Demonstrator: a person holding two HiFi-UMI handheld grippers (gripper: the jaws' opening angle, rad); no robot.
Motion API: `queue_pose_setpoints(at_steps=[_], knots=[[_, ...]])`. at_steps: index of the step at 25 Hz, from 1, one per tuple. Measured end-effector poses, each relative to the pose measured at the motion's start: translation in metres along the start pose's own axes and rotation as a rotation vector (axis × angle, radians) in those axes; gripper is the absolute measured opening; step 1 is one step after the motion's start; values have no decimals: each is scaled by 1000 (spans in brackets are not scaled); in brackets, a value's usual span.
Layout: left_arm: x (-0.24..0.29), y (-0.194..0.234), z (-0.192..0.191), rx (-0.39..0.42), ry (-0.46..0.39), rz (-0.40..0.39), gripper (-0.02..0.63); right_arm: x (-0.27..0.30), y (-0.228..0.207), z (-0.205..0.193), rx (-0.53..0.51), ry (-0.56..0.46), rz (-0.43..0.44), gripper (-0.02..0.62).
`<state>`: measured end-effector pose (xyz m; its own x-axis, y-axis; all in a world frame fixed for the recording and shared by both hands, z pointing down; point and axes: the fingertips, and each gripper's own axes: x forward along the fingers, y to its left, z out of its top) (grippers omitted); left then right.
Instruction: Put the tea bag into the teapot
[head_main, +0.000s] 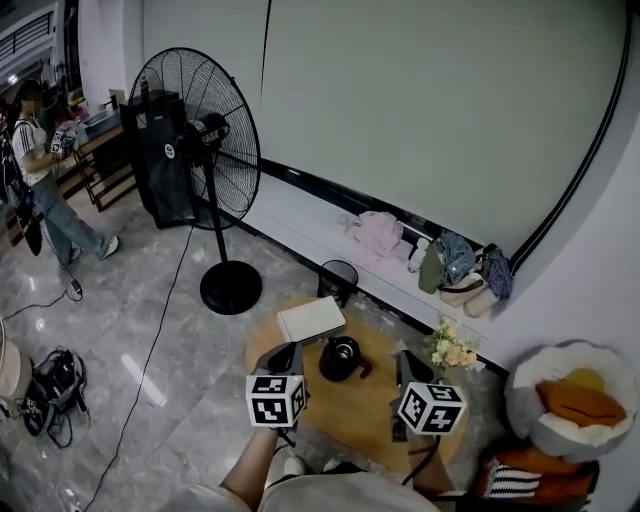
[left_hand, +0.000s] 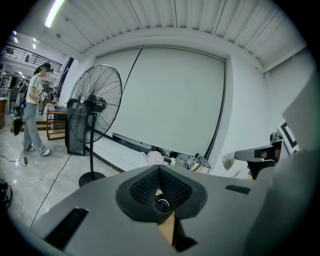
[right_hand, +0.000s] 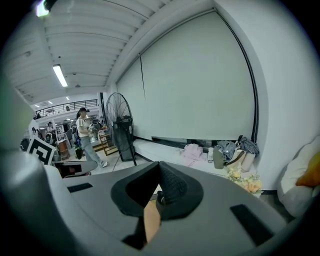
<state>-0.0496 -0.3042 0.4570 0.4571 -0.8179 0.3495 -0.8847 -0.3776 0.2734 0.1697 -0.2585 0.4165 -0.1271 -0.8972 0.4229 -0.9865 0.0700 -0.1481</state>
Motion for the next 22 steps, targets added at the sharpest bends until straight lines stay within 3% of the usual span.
queue_pose_setpoints(at_steps=[5,15,22], knots=[[7,4,-15,-27,46,20,17,12,-3,-6,12,34,7,34],[15,-10,-42,17,119,30,17,29,-7,-30,13,95,50,34],[21,-11,-92,4,194,58,17,42,-11,-90,62,210,84,34]])
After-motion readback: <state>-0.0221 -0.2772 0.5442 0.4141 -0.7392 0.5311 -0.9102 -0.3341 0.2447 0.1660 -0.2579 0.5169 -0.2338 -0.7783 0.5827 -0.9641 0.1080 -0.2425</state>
